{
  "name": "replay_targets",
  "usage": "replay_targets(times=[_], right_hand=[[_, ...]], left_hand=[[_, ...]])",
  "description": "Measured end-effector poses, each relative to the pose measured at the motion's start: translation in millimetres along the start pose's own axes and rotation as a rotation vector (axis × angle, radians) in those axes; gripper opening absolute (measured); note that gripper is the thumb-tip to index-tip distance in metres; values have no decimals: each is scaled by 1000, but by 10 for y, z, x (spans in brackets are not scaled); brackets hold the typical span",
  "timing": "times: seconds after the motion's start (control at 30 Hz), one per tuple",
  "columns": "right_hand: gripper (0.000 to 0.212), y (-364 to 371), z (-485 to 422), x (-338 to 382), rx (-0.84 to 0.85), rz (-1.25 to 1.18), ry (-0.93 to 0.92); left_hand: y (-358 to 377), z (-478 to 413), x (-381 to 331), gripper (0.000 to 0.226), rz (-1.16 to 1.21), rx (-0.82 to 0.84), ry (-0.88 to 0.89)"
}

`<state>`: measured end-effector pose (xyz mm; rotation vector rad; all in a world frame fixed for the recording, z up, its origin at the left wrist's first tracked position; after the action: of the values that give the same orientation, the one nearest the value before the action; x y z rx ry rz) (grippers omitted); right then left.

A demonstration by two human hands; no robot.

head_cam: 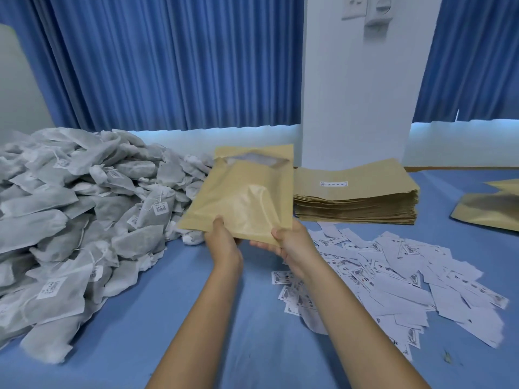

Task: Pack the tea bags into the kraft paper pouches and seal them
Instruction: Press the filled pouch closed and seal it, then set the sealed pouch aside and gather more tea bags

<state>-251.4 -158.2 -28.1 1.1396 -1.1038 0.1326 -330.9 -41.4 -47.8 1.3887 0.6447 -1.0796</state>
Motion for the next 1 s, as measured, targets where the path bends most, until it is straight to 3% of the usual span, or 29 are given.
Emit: replay_targets(times=[0.2,0.47,0.63,0.73,0.8,0.9,1.0], right_hand=[[41,-715,346,605,-210,-72,-180],[41,-2000,1043,1384,-527,-125,-403],[37,-2562,1395,1934,-687,-61,-526],[31,-2780,1488,2458,-715,-89,-685],[24,-2845,1506,2894,-680,-123,-833],[31,-3026,1467,3386,-642,-244,-860],[19,-3158,1377,3341,-706,-200,-657]], left_hand=[[851,534,435,35,-99,271,-118],[1940,1600,1355,14,-166,582,-335],[2509,2273,1648,17,-77,731,-397],[3027,2705,1606,30,67,932,-469],[3363,3011,1491,33,101,1154,-479],[3552,3399,1500,39,-213,1481,-375],[3457,3467,1696,41,-516,1540,-272]])
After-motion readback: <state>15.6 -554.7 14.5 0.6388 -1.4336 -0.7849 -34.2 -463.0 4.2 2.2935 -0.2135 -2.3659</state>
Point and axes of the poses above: each hand's wrist, its own z-axis away from the middle knuckle, its own y-axis out of the palm, x = y × z, the point moved 5 cm from there along -z, towards the middle knuckle, and after that the axes turned 13 degrees about -z, right-handed, at the moved point
